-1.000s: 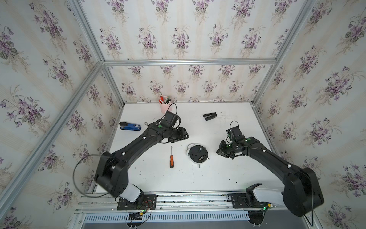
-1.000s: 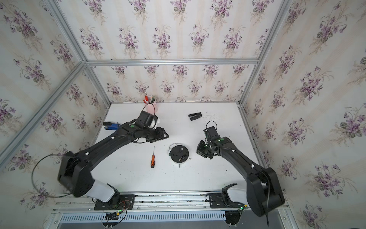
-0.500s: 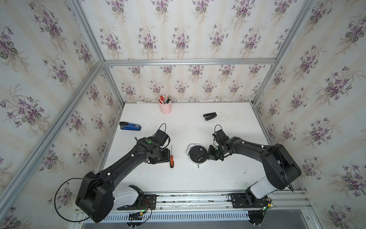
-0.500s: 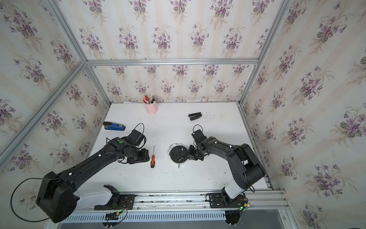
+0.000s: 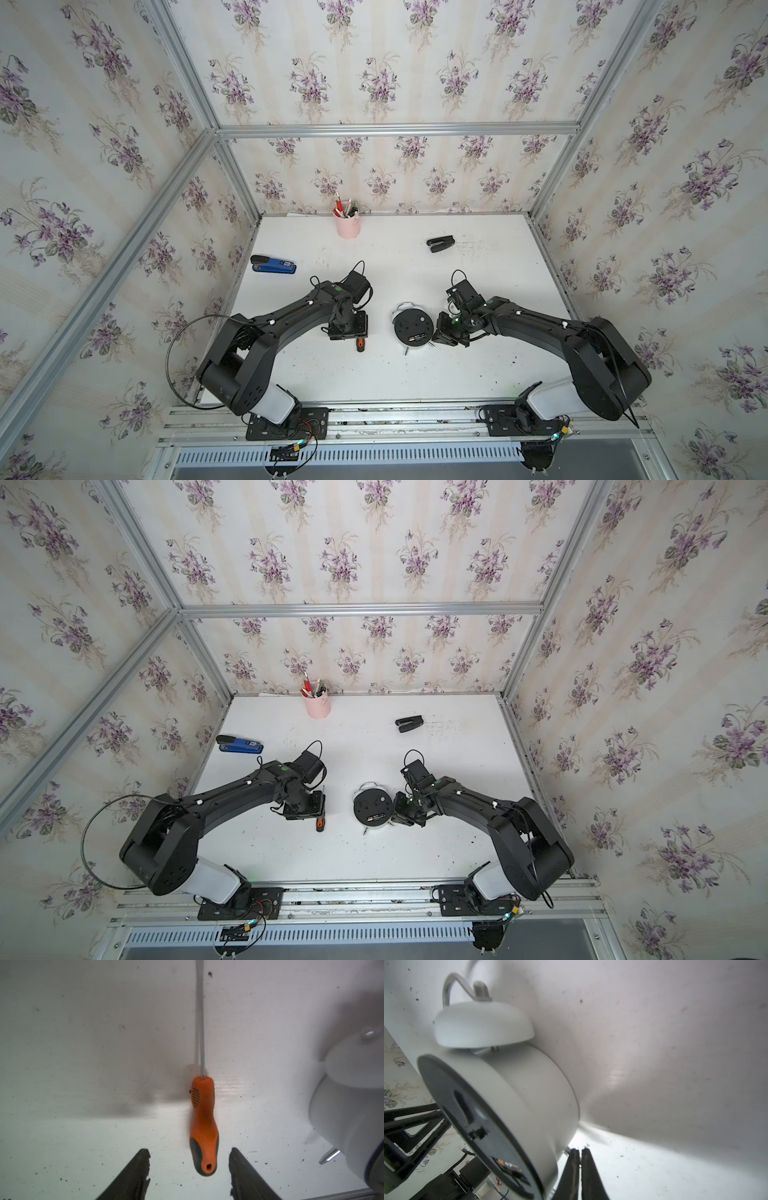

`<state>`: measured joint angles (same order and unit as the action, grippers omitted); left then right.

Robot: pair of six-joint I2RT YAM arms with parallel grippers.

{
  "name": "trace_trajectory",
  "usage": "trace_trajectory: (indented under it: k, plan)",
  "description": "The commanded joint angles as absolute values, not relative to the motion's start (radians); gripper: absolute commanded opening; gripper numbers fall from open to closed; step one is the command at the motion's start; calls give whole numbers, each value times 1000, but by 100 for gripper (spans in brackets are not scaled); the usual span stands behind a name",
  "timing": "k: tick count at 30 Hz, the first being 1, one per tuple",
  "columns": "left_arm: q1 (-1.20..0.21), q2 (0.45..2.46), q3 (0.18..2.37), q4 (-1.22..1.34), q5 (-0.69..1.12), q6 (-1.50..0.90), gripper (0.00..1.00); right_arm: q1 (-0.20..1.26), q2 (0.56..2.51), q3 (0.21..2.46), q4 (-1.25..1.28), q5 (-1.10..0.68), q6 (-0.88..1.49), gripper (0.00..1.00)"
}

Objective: Remove the battery from the alarm
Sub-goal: Pick up the screwdriver from the center of the board.

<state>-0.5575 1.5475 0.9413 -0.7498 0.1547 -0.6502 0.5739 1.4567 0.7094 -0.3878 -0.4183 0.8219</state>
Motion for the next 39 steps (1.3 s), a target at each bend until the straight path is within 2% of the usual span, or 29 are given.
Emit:
trace_trajectory:
  k: [1, 9, 11, 14, 16, 22, 26, 28, 30, 31, 35, 39]
  plan:
    - [-572, 1579, 970, -738, 144, -636, 65, 553, 1442, 721, -451, -414, 769, 11]
    - [-642, 1659, 959, -765, 120, -706, 59, 487, 1472, 790, -502, -409, 701, 11]
    - [-641, 1673, 954, -758, 94, -714, 44, 482, 1479, 802, -496, -410, 693, 11]
    - [-641, 1716, 988, -761, 96, -684, 36, 477, 1495, 833, -509, -414, 680, 11]
    - [-640, 1759, 1010, -779, 81, -660, 23, 477, 1496, 856, -512, -413, 674, 11]
    - [-639, 1736, 1066, -842, 90, -562, 7, 475, 1484, 931, -525, -428, 661, 11]
    - [-640, 1537, 1193, -1006, 215, -410, 5, 440, 1424, 963, -458, -497, 709, 13]
    - [-641, 1454, 1334, -1153, 298, -328, 5, 403, 1372, 940, -350, -574, 806, 21]
    - [-641, 1423, 1473, -1296, 388, -266, 6, 396, 1343, 943, -237, -641, 893, 35]
    - [-641, 1386, 1503, -1333, 409, -254, 6, 401, 1338, 954, -208, -661, 936, 37]
    - [-642, 1366, 1513, -1380, 440, -244, 5, 456, 1273, 957, -61, -616, 1097, 48]
    - [-649, 1362, 1460, -1321, 449, -273, 4, 525, 1263, 977, -29, -539, 1133, 49]
